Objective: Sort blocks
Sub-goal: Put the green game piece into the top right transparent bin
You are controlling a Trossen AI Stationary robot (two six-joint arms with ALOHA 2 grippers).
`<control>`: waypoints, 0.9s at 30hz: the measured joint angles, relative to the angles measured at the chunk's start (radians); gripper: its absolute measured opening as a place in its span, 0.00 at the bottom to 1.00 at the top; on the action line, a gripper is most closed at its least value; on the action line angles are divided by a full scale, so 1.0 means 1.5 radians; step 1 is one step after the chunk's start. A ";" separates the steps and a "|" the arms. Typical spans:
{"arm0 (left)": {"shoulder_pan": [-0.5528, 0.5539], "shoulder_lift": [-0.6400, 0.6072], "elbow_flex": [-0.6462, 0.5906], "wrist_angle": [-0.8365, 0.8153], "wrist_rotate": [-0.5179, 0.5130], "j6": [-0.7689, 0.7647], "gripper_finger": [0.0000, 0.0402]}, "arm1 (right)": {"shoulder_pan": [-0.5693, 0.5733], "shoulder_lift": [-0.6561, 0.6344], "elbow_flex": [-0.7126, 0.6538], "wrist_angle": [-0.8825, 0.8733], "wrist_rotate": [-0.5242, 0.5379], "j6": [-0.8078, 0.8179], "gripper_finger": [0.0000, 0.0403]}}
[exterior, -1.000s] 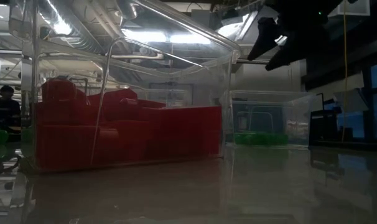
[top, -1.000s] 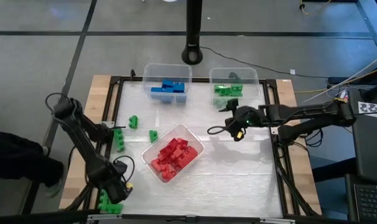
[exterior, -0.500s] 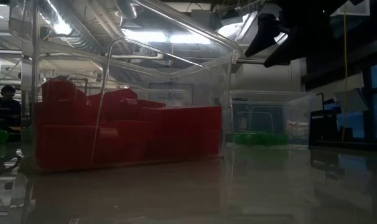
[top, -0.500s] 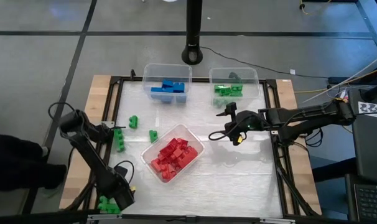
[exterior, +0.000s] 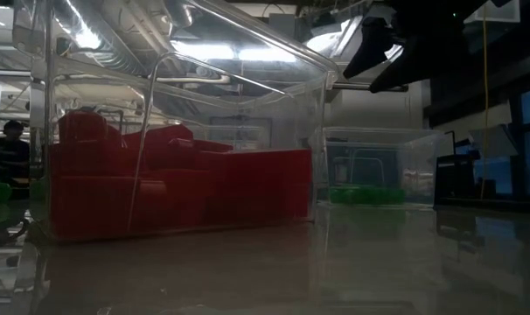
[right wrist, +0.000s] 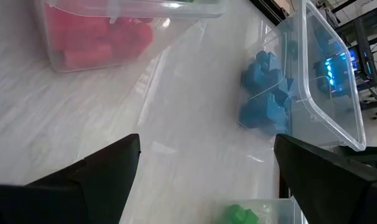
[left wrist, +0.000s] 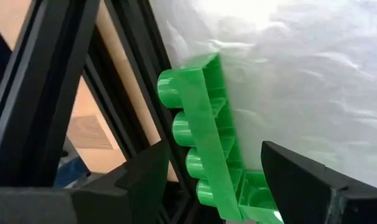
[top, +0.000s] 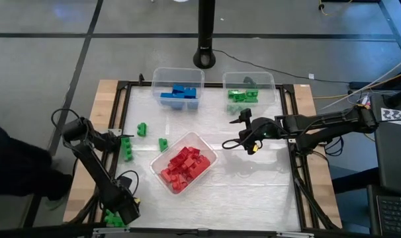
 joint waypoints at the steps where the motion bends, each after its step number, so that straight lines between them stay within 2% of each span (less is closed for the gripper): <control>1: 0.001 0.000 0.000 0.002 -0.004 0.010 0.60 | 0.000 0.000 0.000 0.000 0.000 0.000 0.92; 6: 0.015 0.003 -0.001 0.012 -0.014 0.068 0.60 | 0.000 0.000 0.000 0.000 0.000 0.000 0.92; 15: 0.034 0.006 -0.002 -0.009 -0.010 0.085 0.60 | 0.000 0.000 0.000 0.000 0.000 -0.003 0.92; 20: 0.044 0.040 -0.002 0.002 0.021 0.152 0.60 | 0.000 0.000 0.000 0.000 0.000 -0.005 0.92; 24: 0.055 0.069 -0.002 -0.034 0.095 0.202 0.60 | 0.000 0.000 0.000 0.000 -0.001 -0.008 0.92; 27: 0.048 0.075 -0.002 -0.022 0.098 0.203 0.60 | 0.000 0.001 0.000 0.000 -0.001 -0.010 0.92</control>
